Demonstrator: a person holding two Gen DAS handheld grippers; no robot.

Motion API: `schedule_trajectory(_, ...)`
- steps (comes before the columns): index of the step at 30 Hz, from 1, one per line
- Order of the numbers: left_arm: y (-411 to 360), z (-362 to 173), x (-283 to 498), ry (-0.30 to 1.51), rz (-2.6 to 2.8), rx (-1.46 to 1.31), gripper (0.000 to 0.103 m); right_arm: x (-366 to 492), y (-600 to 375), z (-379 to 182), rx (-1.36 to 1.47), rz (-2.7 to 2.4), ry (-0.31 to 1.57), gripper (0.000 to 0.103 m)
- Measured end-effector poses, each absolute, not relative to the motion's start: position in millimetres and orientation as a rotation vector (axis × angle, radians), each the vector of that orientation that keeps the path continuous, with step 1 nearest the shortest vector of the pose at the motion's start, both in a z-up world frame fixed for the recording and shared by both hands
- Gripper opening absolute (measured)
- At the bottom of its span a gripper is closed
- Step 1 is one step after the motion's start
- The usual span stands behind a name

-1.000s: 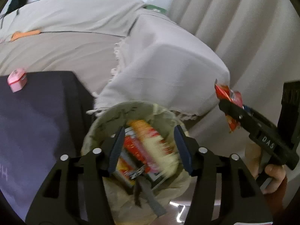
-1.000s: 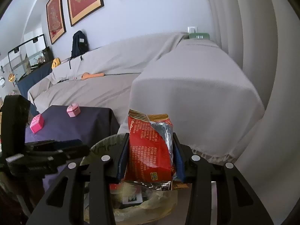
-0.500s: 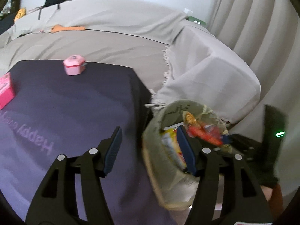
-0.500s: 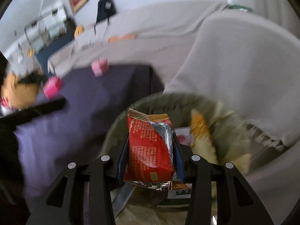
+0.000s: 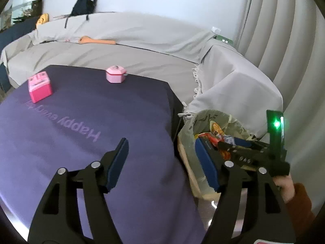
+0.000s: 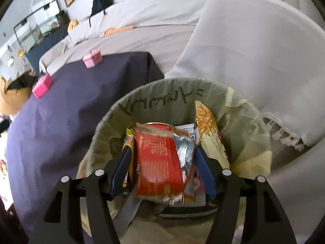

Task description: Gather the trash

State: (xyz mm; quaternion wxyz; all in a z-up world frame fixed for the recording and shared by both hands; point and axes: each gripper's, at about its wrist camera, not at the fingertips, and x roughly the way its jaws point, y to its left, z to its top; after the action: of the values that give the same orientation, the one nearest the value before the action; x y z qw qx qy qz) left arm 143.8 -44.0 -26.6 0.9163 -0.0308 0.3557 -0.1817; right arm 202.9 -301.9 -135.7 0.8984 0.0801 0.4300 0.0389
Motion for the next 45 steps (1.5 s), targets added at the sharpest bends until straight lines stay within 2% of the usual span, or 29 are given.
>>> schedule_trajectory(6, -29, -25, 109, 0.707, -0.296, -0.017, 0.082, 174, -307, -109, 0.196, 0.045, 0.837, 0.062)
schedule_trajectory(16, 7, -12, 49, 0.631, -0.172, -0.035, 0.083, 76, -258, -54, 0.223, 0.128, 0.68, 0.062)
schedule_trajectory(24, 2, 5, 6, 0.54, -0.1, 0.058, 0.083, 27, -227, -56, 0.163, 0.165, 0.66, 0.062)
schedule_trajectory(45, -31, 7, -6, 0.552, -0.214, 0.096, 0.083, -22, -241, -41, 0.174, 0.093, 0.557, 0.062)
